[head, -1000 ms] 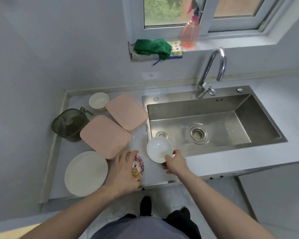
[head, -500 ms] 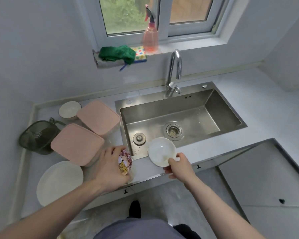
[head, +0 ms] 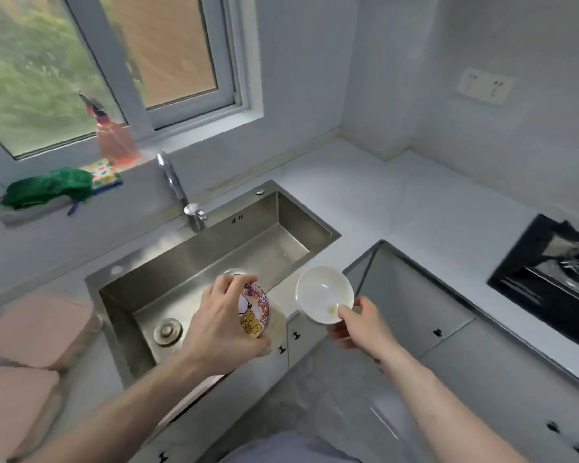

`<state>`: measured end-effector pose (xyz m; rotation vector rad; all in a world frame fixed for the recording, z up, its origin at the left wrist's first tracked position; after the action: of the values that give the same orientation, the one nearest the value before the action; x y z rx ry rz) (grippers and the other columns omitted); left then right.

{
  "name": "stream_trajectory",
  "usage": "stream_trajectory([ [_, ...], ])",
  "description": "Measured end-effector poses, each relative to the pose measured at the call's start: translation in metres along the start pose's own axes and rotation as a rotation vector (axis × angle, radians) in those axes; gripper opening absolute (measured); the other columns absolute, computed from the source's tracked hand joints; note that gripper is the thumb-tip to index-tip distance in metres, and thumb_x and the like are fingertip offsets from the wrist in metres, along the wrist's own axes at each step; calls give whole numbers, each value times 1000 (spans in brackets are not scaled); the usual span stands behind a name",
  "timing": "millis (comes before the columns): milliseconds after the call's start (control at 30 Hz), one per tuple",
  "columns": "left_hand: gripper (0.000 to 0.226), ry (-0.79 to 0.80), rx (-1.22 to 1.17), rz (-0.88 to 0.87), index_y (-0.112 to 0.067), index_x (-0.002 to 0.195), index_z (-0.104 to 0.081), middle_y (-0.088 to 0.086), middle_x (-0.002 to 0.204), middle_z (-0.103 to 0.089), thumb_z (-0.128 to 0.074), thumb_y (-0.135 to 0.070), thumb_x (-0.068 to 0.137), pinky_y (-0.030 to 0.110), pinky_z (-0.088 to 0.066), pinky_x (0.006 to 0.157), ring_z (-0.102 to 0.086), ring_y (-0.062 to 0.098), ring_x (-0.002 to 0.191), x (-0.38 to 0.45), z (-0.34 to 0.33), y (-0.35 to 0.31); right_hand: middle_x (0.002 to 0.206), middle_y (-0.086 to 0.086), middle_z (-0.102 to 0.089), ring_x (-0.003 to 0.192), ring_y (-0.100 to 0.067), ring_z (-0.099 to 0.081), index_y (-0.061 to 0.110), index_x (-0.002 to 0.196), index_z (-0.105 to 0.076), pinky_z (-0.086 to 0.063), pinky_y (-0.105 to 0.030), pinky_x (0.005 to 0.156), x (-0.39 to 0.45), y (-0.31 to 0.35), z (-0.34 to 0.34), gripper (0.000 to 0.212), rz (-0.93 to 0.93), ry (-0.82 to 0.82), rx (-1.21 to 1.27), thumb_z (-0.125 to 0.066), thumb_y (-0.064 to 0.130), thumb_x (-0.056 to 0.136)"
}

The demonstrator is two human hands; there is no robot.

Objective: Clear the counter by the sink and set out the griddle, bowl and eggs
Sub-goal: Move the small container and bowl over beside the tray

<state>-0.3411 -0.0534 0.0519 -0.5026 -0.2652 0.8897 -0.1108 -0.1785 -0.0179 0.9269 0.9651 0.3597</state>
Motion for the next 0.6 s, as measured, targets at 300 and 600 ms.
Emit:
stream_trajectory([
  [300,97,137,10,-307,-46,139,-35,-20,120,-35,-80,-53,54,29,-45,88,-38,11,115,76,-70,-145,75,-12,-77,61,-20,-68,13,115,-48,-53,-29,53,-15,-39,155,21,-43,-260,234,-53,17,95],
  [600,93,331,-6,-600,-45,135,-39,-18,119,-41,-78,-55,51,28,-44,91,-42,12,112,134,-149,-269,90,-22,-76,65,-23,-67,9,112,-49,-52,-26,49,-46,-83,254,17,-137,-524,445,-50,10,95],
])
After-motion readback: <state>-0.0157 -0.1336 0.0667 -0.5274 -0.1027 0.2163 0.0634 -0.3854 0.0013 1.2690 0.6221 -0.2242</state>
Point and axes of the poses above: each hand's wrist, its own x-axis towards the middle knuckle, its own z-axis out of the back of the hand, y = z × x, the point moved 4 cm from there along x, towards the middle knuckle
